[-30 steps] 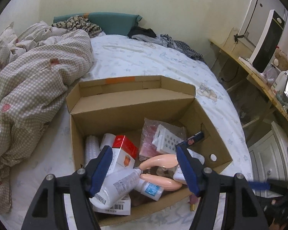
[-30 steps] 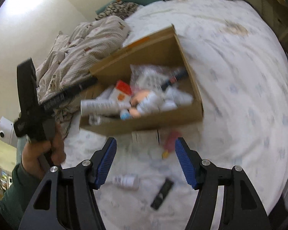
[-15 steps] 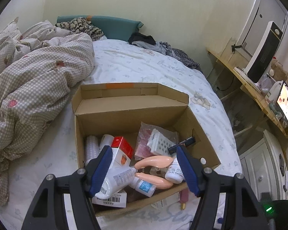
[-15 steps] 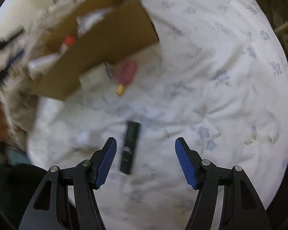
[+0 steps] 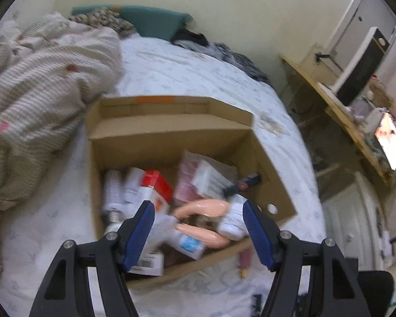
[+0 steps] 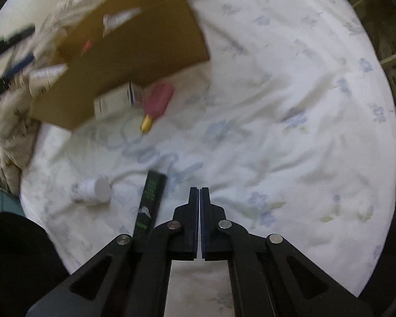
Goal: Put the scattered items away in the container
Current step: 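Grasp the black-green lighter with the right gripper while left grasps a white pill bottle, then lower the lighter and pill bottle into the box, open both grippers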
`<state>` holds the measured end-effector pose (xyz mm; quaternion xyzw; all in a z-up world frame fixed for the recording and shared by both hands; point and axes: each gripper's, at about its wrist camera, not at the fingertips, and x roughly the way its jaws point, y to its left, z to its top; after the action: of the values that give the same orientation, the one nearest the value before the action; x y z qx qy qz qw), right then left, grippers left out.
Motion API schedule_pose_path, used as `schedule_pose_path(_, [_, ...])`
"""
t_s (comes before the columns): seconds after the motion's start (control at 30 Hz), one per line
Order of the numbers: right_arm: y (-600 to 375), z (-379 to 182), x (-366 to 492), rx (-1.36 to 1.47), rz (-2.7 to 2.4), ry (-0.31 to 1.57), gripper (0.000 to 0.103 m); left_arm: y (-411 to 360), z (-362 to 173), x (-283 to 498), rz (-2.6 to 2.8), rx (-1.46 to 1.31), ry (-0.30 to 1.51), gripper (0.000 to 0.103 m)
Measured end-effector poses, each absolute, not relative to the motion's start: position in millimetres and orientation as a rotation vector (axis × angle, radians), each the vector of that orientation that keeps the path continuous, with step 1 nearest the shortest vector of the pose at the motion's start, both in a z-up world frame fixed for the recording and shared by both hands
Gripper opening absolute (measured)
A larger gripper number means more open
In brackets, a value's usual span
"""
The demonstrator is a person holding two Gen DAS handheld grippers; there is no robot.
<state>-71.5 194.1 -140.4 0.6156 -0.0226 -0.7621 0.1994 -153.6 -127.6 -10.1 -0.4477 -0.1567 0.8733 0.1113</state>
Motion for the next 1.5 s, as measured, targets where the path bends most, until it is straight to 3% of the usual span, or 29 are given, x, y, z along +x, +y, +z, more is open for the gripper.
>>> schedule_pose_path(0.1, [210, -135, -76, 1.7, -2.127, -0.163, 0.0, -108, -12, -151, 2.388, -1.328, -0.42, 0.07])
schedule_pose_path(0.3, [201, -149, -67, 1.699, -1.881, -0.376, 0.005, -28, -34, -115, 1.98, -1.412, 0.05, 0.07])
schedule_pose_path(0.4, [192, -157, -56, 1.735, -1.843, -0.369, 0.006, -15, -69, -101, 1.839, -1.586, 0.169, 0.07])
schedule_pose_path(0.5, [189, -166, -51, 1.779, -1.84, -0.339, 0.014, -14, -90, -96, 1.811, -1.69, 0.27, 0.07])
schedule_pose_path(0.6, [187, -172, -51, 1.813, -1.838, -0.328, 0.018, -14, -91, -93, 1.792, -1.692, 0.272, 0.07])
schedule_pose_path(0.77, [189, -181, -54, 1.826, -1.798, -0.433, 0.039, 5, -107, -79, 1.709, -1.72, 0.428, 0.07])
schedule_pose_path(0.9, [183, -176, -53, 1.799, -1.851, -0.349, 0.04, 8, -122, -79, 1.697, -1.774, 0.526, 0.07])
schedule_pose_path(0.93, [177, -174, -56, 1.791, -1.866, -0.324, 0.039, 8, -129, -80, 1.699, -1.799, 0.566, 0.067])
schedule_pose_path(1.0, [168, -168, -57, 1.761, -1.915, -0.214, 0.033, 7, -140, -82, 1.696, -1.838, 0.627, 0.045])
schedule_pose_path(1.07, [168, -165, -55, 1.742, -1.947, -0.146, 0.023, 5, -145, -85, 1.7, -1.856, 0.635, 0.037])
schedule_pose_path(1.13, [175, -163, -56, 1.735, -1.952, -0.154, 0.019, 5, -141, -87, 1.715, -1.838, 0.621, 0.036])
schedule_pose_path(1.3, [195, -143, -62, 1.684, -1.976, -0.216, 0.019, 7, -103, -88, 1.865, -1.657, 0.595, 0.033])
schedule_pose_path(1.5, [214, -93, -78, 1.553, -2.039, -0.239, 0.019, -11, -35, -107, 2.163, -1.379, 0.371, 0.033])
